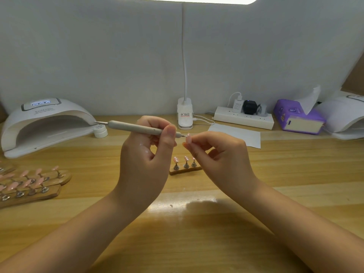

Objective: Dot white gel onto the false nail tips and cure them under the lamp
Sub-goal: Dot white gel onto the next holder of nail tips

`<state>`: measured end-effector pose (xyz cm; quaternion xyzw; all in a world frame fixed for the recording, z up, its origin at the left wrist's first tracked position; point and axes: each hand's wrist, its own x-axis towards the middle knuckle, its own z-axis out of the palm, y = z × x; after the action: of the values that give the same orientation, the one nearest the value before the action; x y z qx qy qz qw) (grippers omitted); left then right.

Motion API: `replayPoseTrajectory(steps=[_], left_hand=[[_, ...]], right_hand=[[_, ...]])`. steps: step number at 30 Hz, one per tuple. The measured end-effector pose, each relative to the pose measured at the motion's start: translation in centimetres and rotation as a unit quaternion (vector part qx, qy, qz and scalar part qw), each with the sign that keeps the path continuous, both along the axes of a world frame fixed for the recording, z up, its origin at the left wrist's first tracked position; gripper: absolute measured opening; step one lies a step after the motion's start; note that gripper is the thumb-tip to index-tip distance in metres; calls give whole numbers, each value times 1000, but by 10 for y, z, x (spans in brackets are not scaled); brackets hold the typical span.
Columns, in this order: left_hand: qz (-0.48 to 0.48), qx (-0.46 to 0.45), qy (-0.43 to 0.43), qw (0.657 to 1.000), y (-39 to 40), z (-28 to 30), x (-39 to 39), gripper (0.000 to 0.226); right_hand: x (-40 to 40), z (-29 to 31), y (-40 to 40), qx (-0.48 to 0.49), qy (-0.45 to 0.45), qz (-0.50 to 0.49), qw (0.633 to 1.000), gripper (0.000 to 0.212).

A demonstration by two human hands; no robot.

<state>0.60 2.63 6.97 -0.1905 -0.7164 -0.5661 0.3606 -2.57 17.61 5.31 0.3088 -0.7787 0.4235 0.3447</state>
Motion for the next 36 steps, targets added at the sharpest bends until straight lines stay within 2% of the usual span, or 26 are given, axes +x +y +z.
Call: replayPoseTrajectory(steps=[26, 36], left_hand=[[-1, -7, -9, 1000, 0, -1, -1, 6], [-15, 22, 20, 999, -2, 4, 1, 5]], right_hand=[[-1, -1, -1, -2, -3, 6, 1000, 12], [0, -1, 0, -4, -8, 0, 1000, 11]])
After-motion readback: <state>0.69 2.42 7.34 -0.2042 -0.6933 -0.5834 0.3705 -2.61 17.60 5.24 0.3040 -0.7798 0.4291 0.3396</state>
